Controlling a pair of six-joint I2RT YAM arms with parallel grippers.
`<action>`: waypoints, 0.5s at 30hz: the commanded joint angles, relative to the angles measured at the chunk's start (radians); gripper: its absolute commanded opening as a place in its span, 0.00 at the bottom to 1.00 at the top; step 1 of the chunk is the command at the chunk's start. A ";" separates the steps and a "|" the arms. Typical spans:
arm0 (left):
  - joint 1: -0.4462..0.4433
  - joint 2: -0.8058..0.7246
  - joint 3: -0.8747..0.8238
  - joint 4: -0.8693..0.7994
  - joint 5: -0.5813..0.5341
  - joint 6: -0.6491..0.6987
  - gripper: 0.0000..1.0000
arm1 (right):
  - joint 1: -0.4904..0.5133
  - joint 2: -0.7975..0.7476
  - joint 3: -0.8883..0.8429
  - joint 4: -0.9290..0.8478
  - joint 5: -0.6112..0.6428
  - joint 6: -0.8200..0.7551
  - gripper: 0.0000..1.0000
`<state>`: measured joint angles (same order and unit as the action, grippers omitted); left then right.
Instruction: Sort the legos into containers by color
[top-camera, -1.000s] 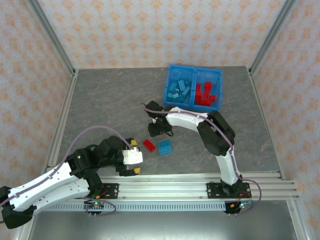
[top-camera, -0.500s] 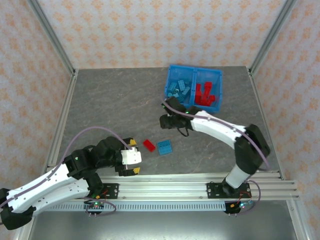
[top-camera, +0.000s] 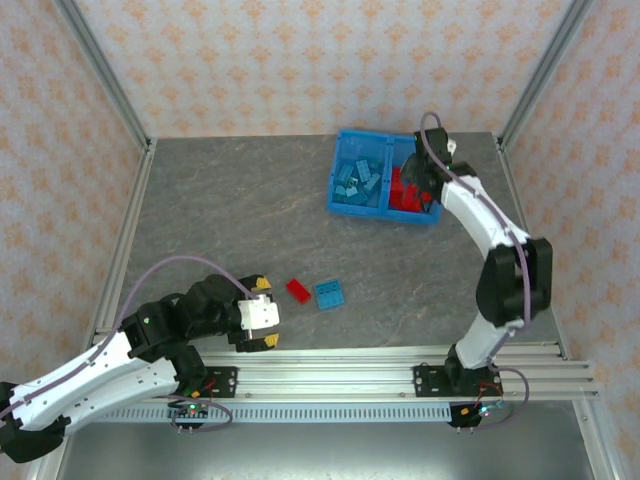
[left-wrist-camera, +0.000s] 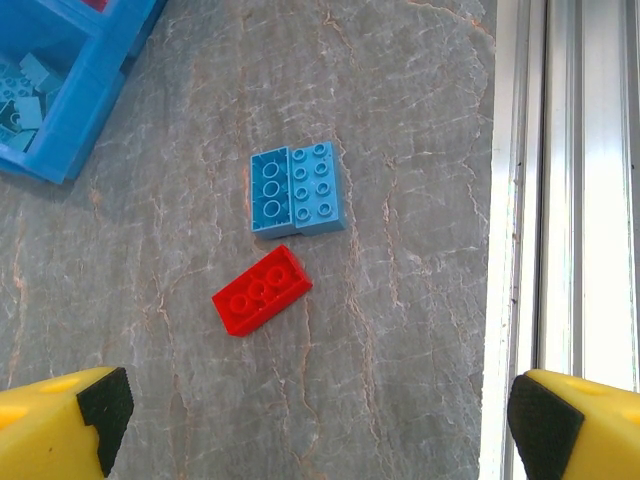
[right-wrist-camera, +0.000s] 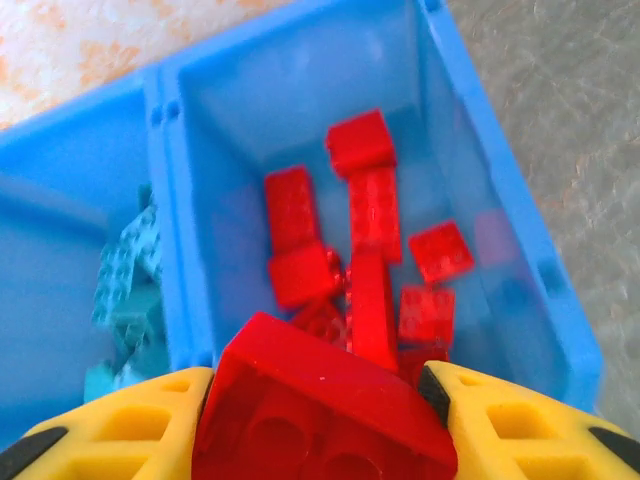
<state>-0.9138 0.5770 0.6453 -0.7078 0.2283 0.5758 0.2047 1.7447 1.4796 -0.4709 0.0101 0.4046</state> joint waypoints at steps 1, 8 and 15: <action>0.009 -0.024 -0.009 0.043 -0.006 -0.016 1.00 | -0.021 0.148 0.129 -0.021 -0.041 0.026 0.45; 0.009 -0.033 -0.018 0.048 -0.014 -0.011 1.00 | -0.040 0.389 0.435 -0.143 0.032 0.021 0.57; 0.009 -0.016 -0.023 0.069 -0.014 -0.008 1.00 | -0.042 0.307 0.384 -0.143 -0.022 0.016 0.77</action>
<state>-0.9138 0.5571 0.6312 -0.6807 0.2283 0.5739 0.1669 2.1376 1.8790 -0.5800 -0.0071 0.4171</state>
